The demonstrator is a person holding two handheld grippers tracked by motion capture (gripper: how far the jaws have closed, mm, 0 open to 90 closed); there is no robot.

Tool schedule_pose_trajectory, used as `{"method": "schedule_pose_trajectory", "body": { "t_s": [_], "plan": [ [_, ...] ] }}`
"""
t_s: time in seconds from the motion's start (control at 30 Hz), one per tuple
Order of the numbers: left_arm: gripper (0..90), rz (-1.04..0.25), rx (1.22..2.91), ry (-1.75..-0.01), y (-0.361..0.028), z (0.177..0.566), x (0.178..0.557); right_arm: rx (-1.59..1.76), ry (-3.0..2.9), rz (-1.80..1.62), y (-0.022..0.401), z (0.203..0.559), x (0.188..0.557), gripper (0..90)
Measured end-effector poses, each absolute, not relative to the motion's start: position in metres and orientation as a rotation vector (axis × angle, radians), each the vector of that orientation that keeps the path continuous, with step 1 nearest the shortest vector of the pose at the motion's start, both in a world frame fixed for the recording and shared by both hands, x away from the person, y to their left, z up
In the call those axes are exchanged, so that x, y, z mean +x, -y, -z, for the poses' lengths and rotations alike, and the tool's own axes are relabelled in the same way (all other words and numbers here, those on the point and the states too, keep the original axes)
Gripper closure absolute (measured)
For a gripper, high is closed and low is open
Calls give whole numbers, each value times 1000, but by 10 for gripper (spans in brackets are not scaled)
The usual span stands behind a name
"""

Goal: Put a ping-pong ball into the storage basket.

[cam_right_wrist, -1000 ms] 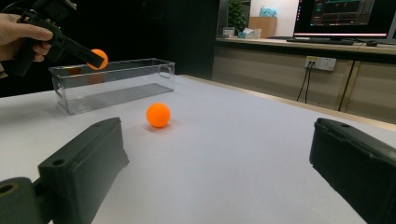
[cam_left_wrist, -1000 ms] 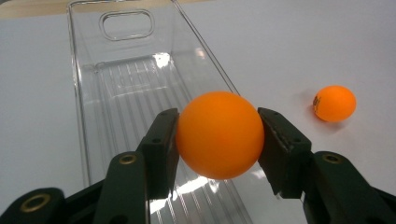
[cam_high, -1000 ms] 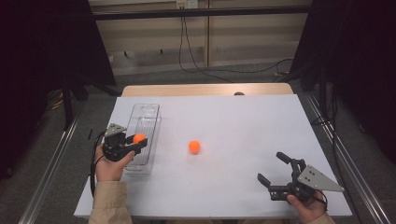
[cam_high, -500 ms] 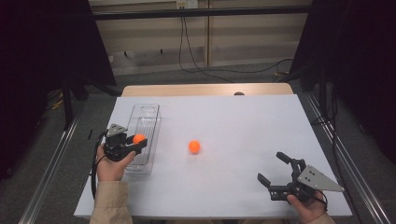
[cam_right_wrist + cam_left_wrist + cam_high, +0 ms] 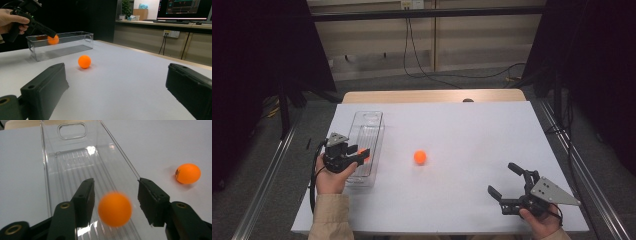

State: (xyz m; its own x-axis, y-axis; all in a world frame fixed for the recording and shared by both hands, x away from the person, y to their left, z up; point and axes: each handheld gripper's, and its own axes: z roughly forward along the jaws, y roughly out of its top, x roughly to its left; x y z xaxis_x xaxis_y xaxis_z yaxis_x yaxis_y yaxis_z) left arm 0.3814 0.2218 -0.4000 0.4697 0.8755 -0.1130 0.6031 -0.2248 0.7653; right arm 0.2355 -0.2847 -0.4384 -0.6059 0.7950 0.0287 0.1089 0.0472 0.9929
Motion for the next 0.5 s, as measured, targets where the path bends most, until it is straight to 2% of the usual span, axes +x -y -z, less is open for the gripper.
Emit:
{"method": "schedule_pose_trajectory", "body": {
  "t_s": [0.5],
  "plan": [
    [359, -442, 1921, -1222, -216, 392, 378, 911, -1777, -1605, 285, 438, 236, 28]
  ]
}}
